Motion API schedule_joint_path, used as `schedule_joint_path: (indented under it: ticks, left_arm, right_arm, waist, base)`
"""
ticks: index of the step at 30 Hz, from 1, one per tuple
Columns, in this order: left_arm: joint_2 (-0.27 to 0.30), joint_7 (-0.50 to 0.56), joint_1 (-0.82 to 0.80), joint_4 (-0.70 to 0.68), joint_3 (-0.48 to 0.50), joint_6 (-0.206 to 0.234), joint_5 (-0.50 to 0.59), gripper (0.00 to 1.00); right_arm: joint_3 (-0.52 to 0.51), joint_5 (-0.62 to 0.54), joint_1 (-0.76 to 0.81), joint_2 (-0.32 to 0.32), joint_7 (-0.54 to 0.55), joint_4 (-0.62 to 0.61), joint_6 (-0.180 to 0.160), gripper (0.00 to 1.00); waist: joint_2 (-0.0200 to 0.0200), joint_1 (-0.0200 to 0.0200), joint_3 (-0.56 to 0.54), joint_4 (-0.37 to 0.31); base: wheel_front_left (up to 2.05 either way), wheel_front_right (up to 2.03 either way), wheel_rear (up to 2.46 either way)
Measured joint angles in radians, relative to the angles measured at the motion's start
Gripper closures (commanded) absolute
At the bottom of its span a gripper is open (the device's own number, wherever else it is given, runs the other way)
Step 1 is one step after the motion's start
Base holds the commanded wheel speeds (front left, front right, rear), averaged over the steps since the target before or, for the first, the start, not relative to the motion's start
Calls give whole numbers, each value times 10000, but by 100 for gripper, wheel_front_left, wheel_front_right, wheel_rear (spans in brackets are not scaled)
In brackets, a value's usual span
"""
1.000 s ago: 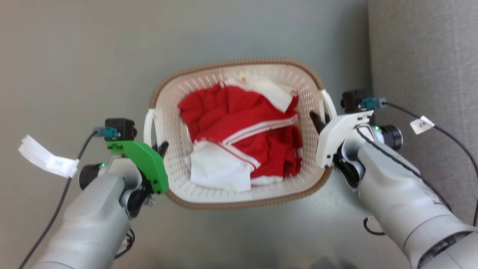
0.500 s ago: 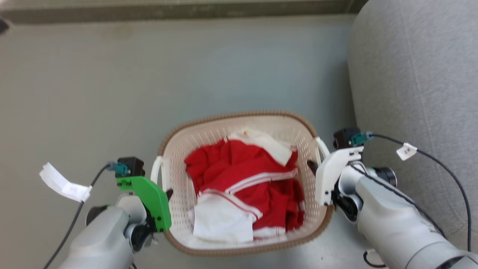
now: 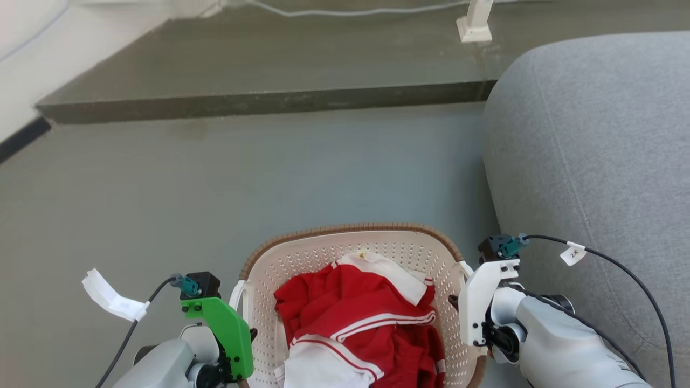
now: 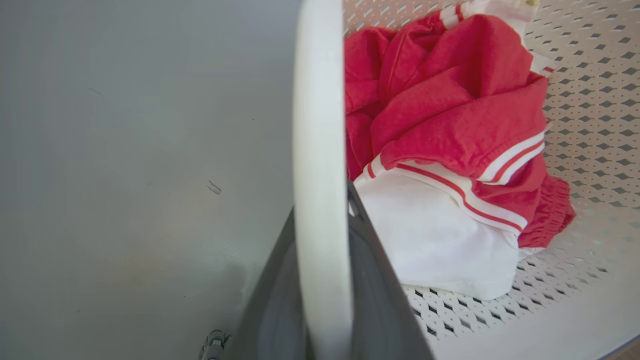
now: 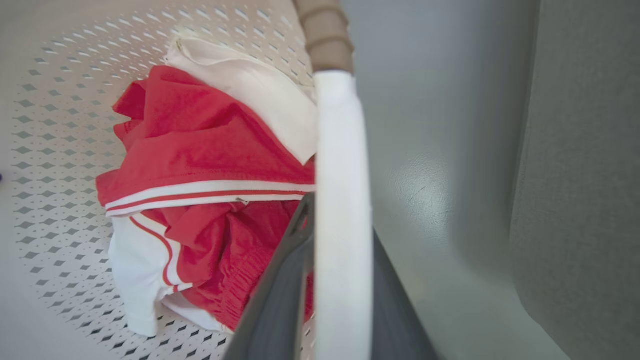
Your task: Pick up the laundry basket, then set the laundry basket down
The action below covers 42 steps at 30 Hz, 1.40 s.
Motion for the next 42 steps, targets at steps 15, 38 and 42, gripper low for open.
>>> schedule_joint_path:
  ticks: [15, 38, 42]
  left_arm:
    - [29, 430, 91, 38, -117, 2, -343, 100]
    - [84, 662, 88, 40, -255, 2, -671, 100]
    - [98, 662, 87, 40, -286, 2, -700, 100]
  right_arm:
    - [228, 337, 6, -10, 481, 2, 0, 100]
    - [545, 740, -51, -25, 570, 38, 0, 100]
    - [593, 779, -55, -27, 570, 38, 0, 100]
  waist:
    - [0, 0, -519, -27]
    - [0, 0, -459, -64]
    - [0, 0, -429, -77]
  base:
    - [0, 0, 0]
    - [0, 0, 0]
    - [0, 0, 0]
